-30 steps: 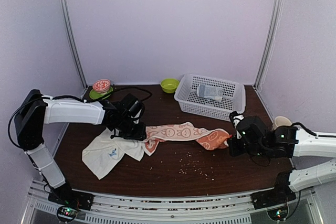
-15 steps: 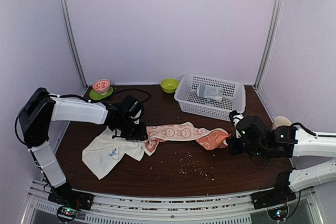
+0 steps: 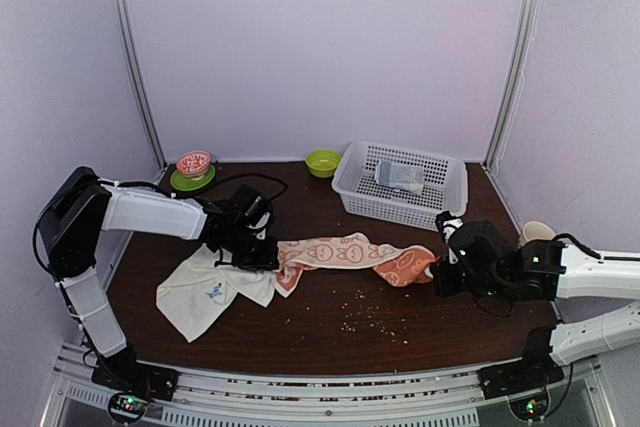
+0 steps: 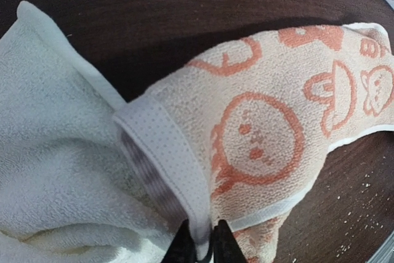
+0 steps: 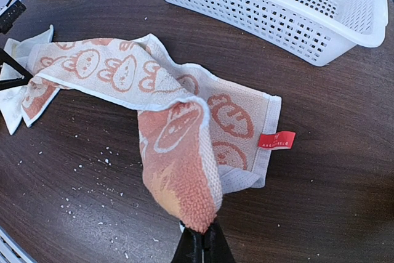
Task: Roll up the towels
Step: Pick up the towel from the center of the board.
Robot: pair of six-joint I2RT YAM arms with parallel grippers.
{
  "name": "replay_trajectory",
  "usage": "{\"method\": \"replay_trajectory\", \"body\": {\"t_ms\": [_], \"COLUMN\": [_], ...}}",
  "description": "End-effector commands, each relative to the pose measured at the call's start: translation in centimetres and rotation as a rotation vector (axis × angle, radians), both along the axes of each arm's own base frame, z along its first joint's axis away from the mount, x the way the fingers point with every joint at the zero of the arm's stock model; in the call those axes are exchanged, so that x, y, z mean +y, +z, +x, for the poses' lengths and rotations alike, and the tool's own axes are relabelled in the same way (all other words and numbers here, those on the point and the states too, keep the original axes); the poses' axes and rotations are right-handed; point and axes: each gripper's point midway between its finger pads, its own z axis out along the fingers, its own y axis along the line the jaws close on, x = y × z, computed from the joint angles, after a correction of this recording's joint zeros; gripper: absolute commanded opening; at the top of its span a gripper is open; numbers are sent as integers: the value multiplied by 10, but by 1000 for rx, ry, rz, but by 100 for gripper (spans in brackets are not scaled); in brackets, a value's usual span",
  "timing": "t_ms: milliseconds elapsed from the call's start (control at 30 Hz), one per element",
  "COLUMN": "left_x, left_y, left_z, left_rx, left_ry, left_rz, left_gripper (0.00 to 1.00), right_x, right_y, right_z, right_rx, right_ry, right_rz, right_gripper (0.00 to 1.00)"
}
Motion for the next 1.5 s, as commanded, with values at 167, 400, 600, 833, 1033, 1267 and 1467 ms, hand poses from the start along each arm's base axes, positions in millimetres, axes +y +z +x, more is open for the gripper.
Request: {"method": "replay_trajectory", "body": {"t_ms": [167, 400, 600, 833, 1033, 1267, 1467], "left_x": [-6, -7, -4, -3, -2, 0, -1], "left_y": [26, 45, 52, 56, 58, 61, 68], "left_z": [4, 1, -3, -7, -10, -11, -9], "left_rx": [-58, -97, -116, -122, -132, -139, -151], "left_ry": [-9, -17, -15, -25, -33, -37, -38], "left_rz": [-76, -120, -142, -155, -162, -160, -171], "left_gripper": [0, 0, 0, 0, 0, 0, 0], "right_x": [0, -6, -9, -28, -40, -45, -49], "right_y": [6, 8, 7, -32, -48, -52, -64], "right_z": [4, -1, -7, -11, -15, -10, -9], "right_rx": [-15, 42, 108, 237, 252, 242, 256], "right_ry": [-17, -51, -102, -252, -330, -356, -369], "right_rz": [18, 105, 256, 379, 455, 468, 451], "right_gripper": [0, 59, 64, 59, 61, 42, 27]}}
